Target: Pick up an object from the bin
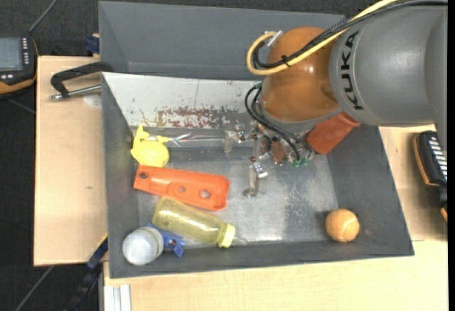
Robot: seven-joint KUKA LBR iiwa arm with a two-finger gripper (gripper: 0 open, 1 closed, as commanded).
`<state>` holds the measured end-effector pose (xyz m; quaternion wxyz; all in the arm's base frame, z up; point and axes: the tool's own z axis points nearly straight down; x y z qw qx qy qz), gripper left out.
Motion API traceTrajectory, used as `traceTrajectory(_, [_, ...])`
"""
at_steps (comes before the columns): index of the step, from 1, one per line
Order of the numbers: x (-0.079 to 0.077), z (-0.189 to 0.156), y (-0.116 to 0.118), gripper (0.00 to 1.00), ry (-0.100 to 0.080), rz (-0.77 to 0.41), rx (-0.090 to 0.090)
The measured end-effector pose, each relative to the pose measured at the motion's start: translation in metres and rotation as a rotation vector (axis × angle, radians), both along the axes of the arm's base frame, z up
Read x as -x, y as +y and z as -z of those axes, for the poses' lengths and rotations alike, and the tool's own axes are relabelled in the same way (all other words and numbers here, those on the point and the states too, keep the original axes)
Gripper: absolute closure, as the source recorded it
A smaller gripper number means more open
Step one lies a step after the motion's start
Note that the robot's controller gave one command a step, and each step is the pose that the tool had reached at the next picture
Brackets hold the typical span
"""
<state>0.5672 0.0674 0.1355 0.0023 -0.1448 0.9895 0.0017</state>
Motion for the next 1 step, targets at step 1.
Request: traceTrajectory(1, [-0.0061,0.0232,0.0106,0.00,0.002,0.232,0.001])
